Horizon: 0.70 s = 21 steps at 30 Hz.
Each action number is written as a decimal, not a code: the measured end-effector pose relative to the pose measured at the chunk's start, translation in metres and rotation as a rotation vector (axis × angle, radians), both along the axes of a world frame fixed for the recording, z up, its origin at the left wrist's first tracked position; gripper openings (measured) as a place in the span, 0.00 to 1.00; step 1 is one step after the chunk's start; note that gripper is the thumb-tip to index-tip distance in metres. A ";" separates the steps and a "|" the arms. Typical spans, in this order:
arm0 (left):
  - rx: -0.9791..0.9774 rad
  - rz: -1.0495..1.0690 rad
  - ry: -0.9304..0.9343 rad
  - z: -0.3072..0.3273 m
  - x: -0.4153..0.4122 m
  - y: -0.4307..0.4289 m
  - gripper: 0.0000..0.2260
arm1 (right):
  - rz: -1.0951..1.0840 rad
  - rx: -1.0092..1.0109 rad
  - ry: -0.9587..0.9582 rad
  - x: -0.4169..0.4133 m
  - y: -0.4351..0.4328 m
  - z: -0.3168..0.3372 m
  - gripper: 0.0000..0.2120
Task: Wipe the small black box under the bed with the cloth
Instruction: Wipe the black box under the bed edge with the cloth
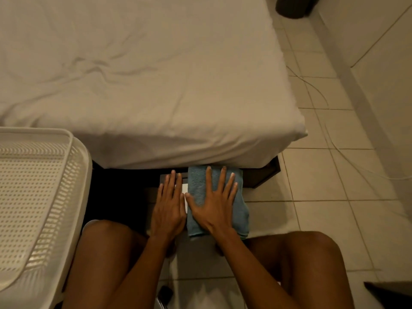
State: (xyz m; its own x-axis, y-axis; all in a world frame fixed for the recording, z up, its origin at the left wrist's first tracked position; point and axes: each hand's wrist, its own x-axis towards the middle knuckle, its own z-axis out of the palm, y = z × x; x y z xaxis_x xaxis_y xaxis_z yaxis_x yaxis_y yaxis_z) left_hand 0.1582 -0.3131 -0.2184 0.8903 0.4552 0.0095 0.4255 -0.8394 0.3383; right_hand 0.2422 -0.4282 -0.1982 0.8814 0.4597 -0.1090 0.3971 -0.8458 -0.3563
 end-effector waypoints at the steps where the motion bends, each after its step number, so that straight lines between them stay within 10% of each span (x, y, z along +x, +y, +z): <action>1: -0.004 0.006 -0.002 0.000 0.001 -0.001 0.27 | -0.003 0.010 -0.012 0.000 -0.001 -0.001 0.45; 21: -0.029 -0.039 -0.005 -0.001 0.010 -0.006 0.28 | 0.049 0.009 -0.036 0.002 -0.020 -0.012 0.35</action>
State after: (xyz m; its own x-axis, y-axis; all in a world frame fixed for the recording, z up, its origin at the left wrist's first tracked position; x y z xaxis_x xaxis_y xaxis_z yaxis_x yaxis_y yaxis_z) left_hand 0.1683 -0.3191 -0.2196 0.9075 0.4200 0.0014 0.3906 -0.8452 0.3648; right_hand 0.2440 -0.4480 -0.2100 0.8609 0.5036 -0.0727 0.4511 -0.8215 -0.3487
